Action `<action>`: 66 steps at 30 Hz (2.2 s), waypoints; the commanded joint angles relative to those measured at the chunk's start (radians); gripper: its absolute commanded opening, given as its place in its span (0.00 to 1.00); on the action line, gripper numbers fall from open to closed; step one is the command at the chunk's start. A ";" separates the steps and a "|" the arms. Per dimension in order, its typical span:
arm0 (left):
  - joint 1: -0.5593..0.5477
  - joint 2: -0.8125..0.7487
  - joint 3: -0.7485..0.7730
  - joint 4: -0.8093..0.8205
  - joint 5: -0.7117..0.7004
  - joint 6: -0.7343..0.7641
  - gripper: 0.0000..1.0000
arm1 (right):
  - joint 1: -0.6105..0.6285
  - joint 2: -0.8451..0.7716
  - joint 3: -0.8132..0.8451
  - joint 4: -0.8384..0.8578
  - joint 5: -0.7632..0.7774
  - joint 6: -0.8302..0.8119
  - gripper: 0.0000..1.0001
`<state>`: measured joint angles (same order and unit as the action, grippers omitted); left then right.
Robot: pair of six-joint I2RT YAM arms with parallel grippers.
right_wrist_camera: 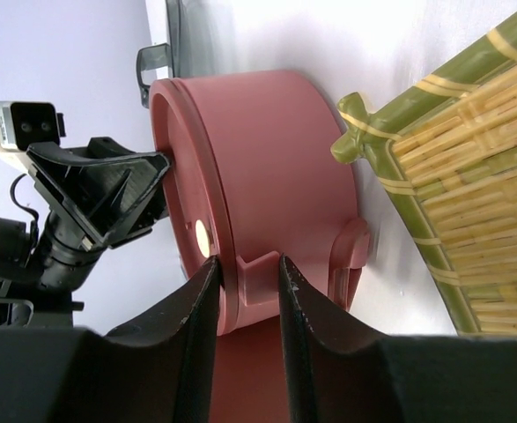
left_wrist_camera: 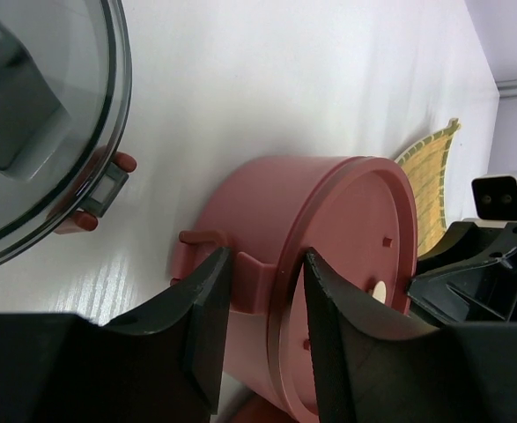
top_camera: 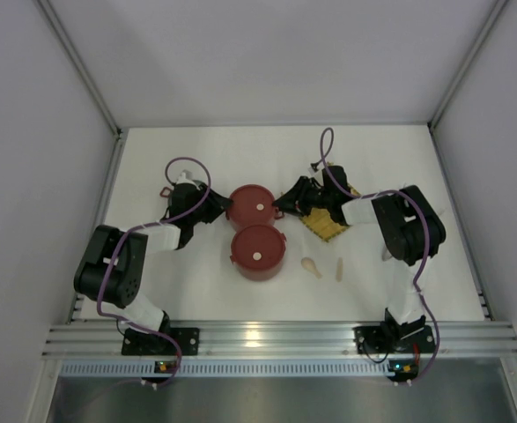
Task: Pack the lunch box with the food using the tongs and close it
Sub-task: Pick up the packing box from the center of the board.
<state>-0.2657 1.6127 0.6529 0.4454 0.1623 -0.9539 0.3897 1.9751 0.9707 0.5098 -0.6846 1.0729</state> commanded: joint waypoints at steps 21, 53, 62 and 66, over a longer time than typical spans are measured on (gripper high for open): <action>-0.006 -0.016 -0.006 -0.056 0.022 0.052 0.00 | 0.024 -0.021 0.048 0.061 -0.010 -0.008 0.10; -0.013 -0.165 0.088 -0.209 0.026 0.156 0.00 | 0.026 -0.098 0.152 -0.091 -0.001 -0.090 0.00; -0.015 -0.194 0.128 -0.252 0.022 0.176 0.00 | 0.026 -0.114 0.209 -0.151 0.003 -0.119 0.00; -0.017 -0.211 0.149 -0.272 0.022 0.182 0.00 | 0.026 -0.116 0.241 -0.177 0.002 -0.131 0.00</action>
<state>-0.2695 1.4551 0.7494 0.1596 0.1612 -0.8070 0.3927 1.9434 1.1355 0.3130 -0.6739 0.9638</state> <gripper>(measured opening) 0.357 0.281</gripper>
